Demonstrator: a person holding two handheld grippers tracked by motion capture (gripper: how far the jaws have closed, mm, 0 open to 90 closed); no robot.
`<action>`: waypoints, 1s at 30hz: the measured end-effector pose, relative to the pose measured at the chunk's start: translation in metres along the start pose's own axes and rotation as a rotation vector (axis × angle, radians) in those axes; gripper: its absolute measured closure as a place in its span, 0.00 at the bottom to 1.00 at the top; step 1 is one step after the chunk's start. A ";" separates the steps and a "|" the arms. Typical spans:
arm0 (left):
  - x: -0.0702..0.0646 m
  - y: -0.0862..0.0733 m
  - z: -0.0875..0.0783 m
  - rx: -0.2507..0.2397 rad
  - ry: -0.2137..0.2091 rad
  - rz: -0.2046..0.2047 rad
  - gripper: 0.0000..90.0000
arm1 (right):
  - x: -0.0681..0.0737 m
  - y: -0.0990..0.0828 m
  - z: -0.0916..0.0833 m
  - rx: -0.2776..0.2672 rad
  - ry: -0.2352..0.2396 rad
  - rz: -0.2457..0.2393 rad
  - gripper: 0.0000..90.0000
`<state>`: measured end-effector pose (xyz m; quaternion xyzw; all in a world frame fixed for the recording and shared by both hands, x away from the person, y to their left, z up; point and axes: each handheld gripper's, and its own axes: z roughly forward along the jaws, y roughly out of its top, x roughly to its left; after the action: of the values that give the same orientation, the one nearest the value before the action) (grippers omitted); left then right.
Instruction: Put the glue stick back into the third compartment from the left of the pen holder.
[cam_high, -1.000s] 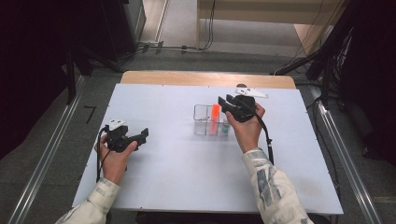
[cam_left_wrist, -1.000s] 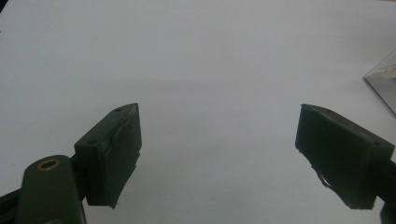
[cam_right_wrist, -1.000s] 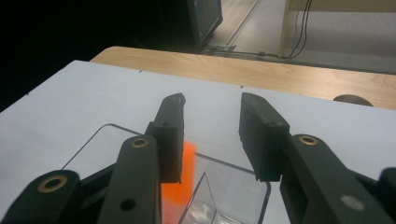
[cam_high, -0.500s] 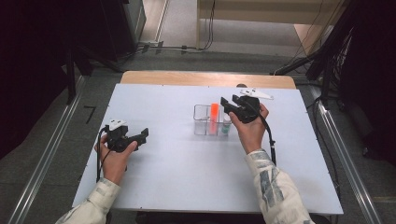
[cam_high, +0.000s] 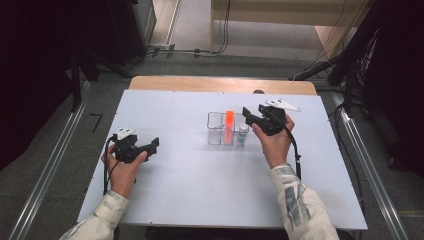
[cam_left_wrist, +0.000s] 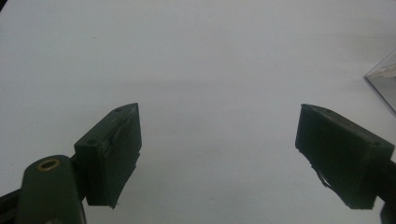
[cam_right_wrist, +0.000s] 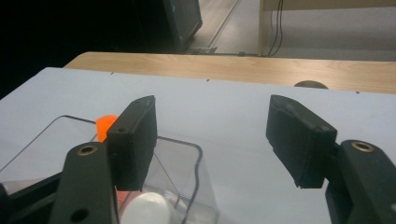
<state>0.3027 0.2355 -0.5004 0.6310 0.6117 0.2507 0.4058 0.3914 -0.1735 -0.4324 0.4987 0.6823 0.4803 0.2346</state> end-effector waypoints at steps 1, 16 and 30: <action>0.000 0.000 0.000 0.000 -0.001 -0.001 0.17 | -0.001 0.000 -0.001 0.005 -0.002 0.001 0.34; -0.001 -0.001 0.001 0.003 0.003 0.004 0.15 | -0.018 -0.014 -0.013 0.036 -0.048 -0.010 0.26; -0.001 0.000 0.000 0.001 0.005 -0.001 0.15 | -0.022 -0.022 -0.024 0.039 -0.058 -0.035 0.24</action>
<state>0.3023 0.2349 -0.5006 0.6305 0.6131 0.2518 0.4039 0.3712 -0.2048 -0.4450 0.5051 0.6928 0.4482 0.2531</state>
